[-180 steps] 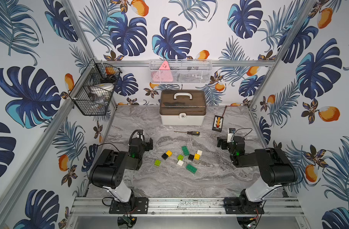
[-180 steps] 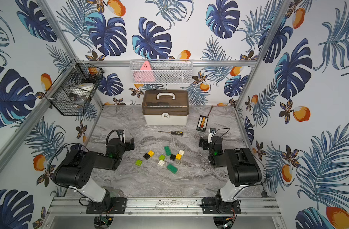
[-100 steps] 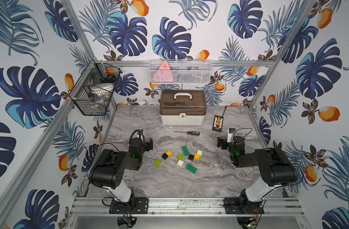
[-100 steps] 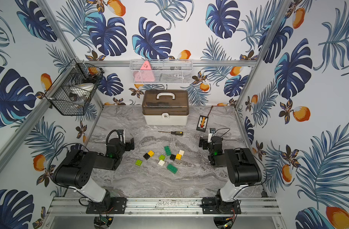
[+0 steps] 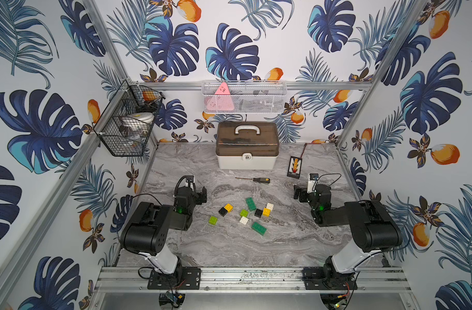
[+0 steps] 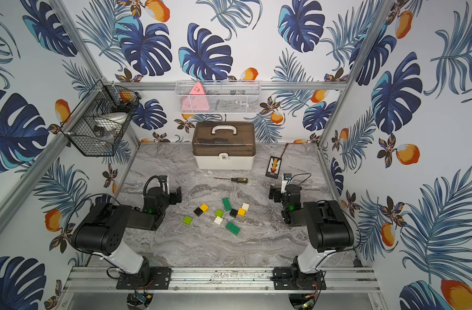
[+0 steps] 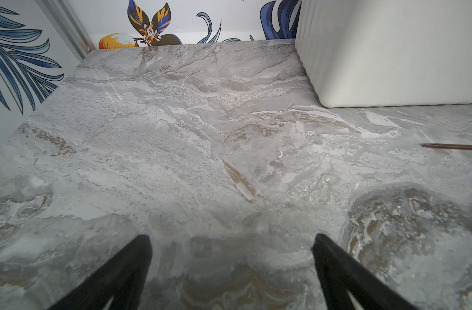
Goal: Assemble a giraffe with lego
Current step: Pick up the lego brick from the center of the board.
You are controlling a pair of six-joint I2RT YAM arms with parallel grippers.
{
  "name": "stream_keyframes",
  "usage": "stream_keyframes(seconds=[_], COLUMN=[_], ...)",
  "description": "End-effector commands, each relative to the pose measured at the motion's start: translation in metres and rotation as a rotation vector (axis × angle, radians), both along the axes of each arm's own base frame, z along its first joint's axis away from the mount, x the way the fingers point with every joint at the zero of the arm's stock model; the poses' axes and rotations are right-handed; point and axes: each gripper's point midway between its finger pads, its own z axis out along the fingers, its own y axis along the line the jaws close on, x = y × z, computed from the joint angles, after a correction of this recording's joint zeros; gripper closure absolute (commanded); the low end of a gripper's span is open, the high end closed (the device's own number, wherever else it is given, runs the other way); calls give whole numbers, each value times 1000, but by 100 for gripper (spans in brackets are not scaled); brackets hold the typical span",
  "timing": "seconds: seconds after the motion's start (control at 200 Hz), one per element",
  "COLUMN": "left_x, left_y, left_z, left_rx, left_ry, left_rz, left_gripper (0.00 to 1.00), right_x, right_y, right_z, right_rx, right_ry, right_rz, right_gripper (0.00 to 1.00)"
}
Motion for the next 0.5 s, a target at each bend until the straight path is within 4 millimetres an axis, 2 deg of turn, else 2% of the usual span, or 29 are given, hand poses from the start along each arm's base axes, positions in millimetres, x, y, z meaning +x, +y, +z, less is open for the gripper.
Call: stream_keyframes(seconds=[0.0,0.16,0.26,0.3,0.325,0.375,0.44,0.495], left_x=[5,4,-2,4,4,9,12,10], left_y=[2,2,27,30,32,36,31,32], left_z=[11,13,20,30,28,38,52,59], left_rx=[9,1,11,28,41,45,39,11], left_ry=[-45,-52,-56,-69,-22,16,43,129], left_rz=[3,0,166,188,215,241,224,280], left_gripper=[1,1,1,1,1,1,1,1], right_x=[4,4,4,4,4,4,6,10], right_y=[1,1,1,0,0,0,-5,-12], right_z=[8,8,7,8,8,8,12,16], right_rx=[12,14,32,30,29,31,35,26], right_ry=[-34,-35,-29,-29,-29,-31,-25,10], right_rz=[-1,0,5,4,4,3,-25,-69], right_gripper=[0,0,0,0,0,0,0,0])
